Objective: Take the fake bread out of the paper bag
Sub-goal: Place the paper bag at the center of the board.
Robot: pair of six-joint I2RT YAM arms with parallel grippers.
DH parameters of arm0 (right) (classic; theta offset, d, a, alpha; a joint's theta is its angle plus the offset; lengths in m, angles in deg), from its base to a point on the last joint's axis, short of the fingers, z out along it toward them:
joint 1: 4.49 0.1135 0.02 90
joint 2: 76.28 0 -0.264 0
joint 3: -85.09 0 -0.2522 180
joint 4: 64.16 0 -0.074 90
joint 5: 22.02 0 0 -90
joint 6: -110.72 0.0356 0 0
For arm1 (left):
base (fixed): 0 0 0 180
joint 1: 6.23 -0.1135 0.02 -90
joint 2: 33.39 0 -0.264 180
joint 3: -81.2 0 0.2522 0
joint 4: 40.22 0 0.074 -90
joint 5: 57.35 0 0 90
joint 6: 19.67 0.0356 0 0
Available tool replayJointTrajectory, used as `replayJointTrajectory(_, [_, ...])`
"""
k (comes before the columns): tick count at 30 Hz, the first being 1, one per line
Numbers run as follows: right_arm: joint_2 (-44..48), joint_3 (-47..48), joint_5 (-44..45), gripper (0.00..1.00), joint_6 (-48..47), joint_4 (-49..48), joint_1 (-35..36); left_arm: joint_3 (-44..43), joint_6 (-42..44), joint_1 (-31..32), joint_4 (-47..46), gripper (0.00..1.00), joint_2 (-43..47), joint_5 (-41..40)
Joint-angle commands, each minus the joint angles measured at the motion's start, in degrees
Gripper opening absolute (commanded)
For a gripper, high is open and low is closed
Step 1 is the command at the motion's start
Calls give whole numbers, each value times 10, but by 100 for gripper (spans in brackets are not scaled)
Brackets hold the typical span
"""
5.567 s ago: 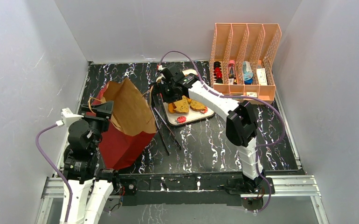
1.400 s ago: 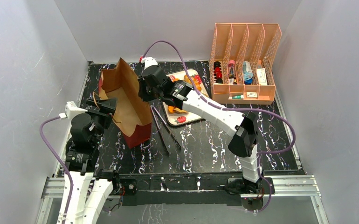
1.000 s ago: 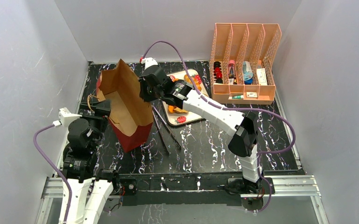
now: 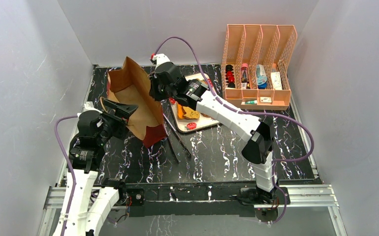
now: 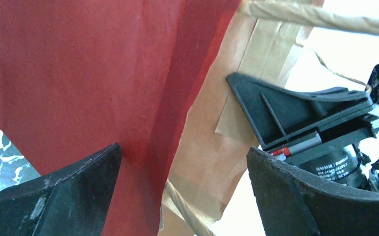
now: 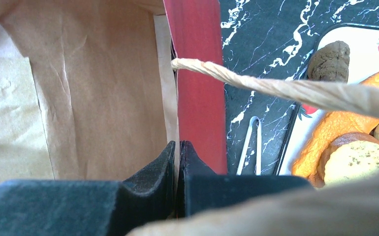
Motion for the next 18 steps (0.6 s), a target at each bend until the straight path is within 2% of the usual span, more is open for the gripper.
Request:
replayJointTrajectory(1, [33, 18, -5, 0, -2, -45, -3, -6, -3, 0, 0, 98, -17, 96])
replayJointTrajectory(7, [12, 45, -10, 0, 1, -39, -14, -22, 1, 0, -18, 98, -44, 143])
replayJointTrajectory(11, [-10, 63, -25, 0, 11, -44, -23, -68, 31, 0, 9, 98, -78, 175])
replayJointTrajectory(18, [-58, 120, -29, 0, 17, -49, -31, -100, 30, 1, 33, 98, -65, 170])
